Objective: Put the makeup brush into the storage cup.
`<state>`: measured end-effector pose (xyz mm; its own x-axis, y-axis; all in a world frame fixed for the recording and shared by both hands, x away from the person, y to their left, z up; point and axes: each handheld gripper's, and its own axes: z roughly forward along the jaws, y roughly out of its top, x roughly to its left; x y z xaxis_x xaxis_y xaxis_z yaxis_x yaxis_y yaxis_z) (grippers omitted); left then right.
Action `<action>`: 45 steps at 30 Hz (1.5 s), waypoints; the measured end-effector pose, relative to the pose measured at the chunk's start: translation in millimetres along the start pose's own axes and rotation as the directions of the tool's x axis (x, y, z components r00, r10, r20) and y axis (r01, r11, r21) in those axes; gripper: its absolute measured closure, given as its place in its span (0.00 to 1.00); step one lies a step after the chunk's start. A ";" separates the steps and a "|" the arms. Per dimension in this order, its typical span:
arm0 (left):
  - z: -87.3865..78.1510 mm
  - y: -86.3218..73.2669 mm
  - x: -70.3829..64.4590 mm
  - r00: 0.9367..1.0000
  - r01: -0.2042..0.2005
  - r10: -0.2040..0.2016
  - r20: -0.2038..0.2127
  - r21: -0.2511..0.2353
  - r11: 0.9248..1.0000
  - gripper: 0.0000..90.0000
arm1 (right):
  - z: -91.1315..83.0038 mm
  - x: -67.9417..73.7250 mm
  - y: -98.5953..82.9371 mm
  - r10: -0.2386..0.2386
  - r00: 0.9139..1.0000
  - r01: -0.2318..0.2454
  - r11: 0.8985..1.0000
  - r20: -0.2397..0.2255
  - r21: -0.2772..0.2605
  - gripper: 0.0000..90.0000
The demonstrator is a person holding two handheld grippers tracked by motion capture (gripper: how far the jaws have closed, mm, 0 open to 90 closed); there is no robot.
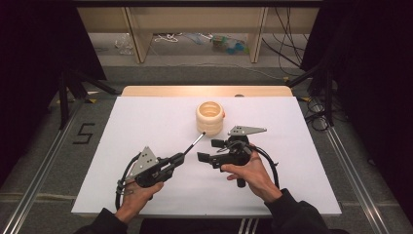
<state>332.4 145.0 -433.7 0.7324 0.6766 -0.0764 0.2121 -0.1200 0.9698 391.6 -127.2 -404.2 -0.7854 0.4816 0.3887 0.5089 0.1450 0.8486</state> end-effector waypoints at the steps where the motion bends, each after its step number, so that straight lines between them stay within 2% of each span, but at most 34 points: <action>1: 0.3 0.0 -0.6 1.000 0.004 -0.004 0.003 0.000 1.000 0.93 | 0.6 0.0 -0.1 -0.005 1.000 0.005 1.000 0.000 -0.002 0.18; 8: 1.0 0.2 -3.2 1.000 0.008 -0.008 0.006 -0.009 1.000 0.93 | 8.0 2.1 -2.3 0.008 1.000 -0.008 1.000 -0.014 -0.001 0.18; 15: 1.5 0.4 -5.3 1.000 0.006 -0.006 0.012 -0.014 1.000 0.93 | 14.6 1.7 -4.0 0.033 0.999 -0.035 0.999 -0.035 -0.041 0.18; 19: 1.3 0.7 -6.3 1.000 0.005 -0.005 0.012 -0.018 1.000 0.93 | 16.9 2.6 -3.9 0.063 0.997 -0.065 0.997 -0.052 -0.051 0.19; 23: 1.4 1.0 -7.0 1.000 0.006 -0.006 0.013 -0.024 1.000 0.93 | 19.7 2.4 -4.8 0.067 0.996 -0.070 0.996 -0.057 -0.058 0.19; 25: 1.5 1.1 -7.4 1.000 0.004 -0.004 0.013 -0.027 1.000 0.93 | 21.4 2.8 -5.3 0.086 0.993 -0.091 0.993 -0.075 -0.068 0.22; 27: 1.4 1.2 -7.5 1.000 0.002 -0.001 0.012 -0.030 1.000 0.93 | 21.3 2.8 -5.1 0.089 0.993 -0.095 0.992 -0.075 -0.086 0.27; 30: 0.8 1.8 -7.8 1.000 -0.007 0.008 0.014 -0.034 0.999 0.93 | 22.2 1.8 -5.1 0.082 0.994 -0.090 0.990 -0.072 -0.106 0.28; 31: 0.6 2.5 -7.5 1.000 -0.006 0.006 0.018 -0.036 0.999 0.93 | 22.9 2.0 -5.4 0.093 0.993 -0.102 0.988 -0.076 -0.113 0.31; 32: 0.6 2.5 -7.5 1.000 -0.006 0.006 0.018 -0.036 0.999 0.93 | 23.3 1.7 -5.7 0.085 0.993 -0.094 0.988 -0.079 -0.124 0.32; 35: 0.2 3.1 -6.6 1.000 -0.001 0.001 0.012 -0.043 0.999 0.93 | 23.7 1.8 -5.5 0.093 0.992 -0.103 0.987 -0.082 -0.126 0.32; 37: 0.3 3.0 -6.9 1.000 -0.001 0.001 0.012 -0.044 0.999 0.93 | 23.6 1.9 -5.7 0.117 0.989 -0.128 0.983 -0.091 -0.129 0.35; 40: 0.6 2.9 -8.2 1.000 0.007 -0.007 0.013 -0.048 0.999 0.93 | 24.3 0.7 -5.6 0.111 0.990 -0.123 0.982 -0.091 -0.142 0.36; 45: 0.3 3.0 -8.3 1.000 0.002 -0.001 0.016 -0.049 0.999 0.93 | 25.5 0.3 -6.2 0.129 0.986 -0.144 0.979 -0.109 -0.145 0.43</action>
<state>327.1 138.8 -430.3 0.7426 0.6648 -0.0810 0.1811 -0.0828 0.9800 397.1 -106.0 -418.5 -0.7470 0.3991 0.5316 0.5603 -0.0523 0.8266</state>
